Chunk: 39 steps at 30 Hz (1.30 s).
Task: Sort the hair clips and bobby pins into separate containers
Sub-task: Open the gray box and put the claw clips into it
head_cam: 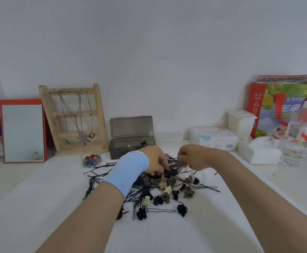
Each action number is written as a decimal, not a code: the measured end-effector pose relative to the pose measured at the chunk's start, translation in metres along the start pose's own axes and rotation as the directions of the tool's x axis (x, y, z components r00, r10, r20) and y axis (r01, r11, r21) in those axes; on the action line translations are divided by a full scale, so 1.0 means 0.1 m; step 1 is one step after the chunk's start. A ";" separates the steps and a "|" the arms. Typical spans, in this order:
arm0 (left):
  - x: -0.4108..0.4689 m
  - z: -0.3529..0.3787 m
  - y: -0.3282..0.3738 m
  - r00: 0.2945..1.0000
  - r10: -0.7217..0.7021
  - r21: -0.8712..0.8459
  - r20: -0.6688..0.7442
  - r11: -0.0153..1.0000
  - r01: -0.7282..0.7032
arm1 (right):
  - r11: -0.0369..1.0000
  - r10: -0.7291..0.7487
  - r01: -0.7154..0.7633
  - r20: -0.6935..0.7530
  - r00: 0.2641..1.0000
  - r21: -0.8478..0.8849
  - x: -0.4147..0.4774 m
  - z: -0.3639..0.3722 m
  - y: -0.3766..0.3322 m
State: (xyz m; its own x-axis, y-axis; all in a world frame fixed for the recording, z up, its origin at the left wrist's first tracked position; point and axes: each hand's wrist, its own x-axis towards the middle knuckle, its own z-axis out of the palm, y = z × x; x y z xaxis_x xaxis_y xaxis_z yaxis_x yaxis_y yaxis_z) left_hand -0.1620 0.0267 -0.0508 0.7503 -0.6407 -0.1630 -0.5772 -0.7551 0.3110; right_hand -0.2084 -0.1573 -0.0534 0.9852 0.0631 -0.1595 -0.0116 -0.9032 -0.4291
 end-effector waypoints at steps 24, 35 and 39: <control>0.36 -0.41 -1.19 0.828 -0.263 -0.354 -0.496 0.932 0.084 | 0.959 -0.134 0.189 -0.250 0.959 0.212 1.56 0.07 -0.71; 0.16 0.04 -0.07 0.994 0.099 -0.165 -0.053 0.980 -0.107 | 0.980 -0.023 0.048 0.126 0.992 -0.193 0.36 -0.18 -0.14; 0.15 0.19 0.22 0.991 0.098 0.004 0.089 0.995 -0.099 | 0.970 0.139 -0.093 0.196 0.971 -0.224 0.07 -0.11 0.04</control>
State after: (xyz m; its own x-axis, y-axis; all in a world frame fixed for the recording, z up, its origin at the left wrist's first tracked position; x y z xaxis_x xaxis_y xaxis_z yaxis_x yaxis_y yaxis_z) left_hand -0.1694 -0.0017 -0.0643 0.6585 -0.7213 -0.2145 -0.6497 -0.6888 0.3217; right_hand -0.1994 -0.1652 -0.0461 0.9212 0.0193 -0.3886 -0.0650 -0.9771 -0.2025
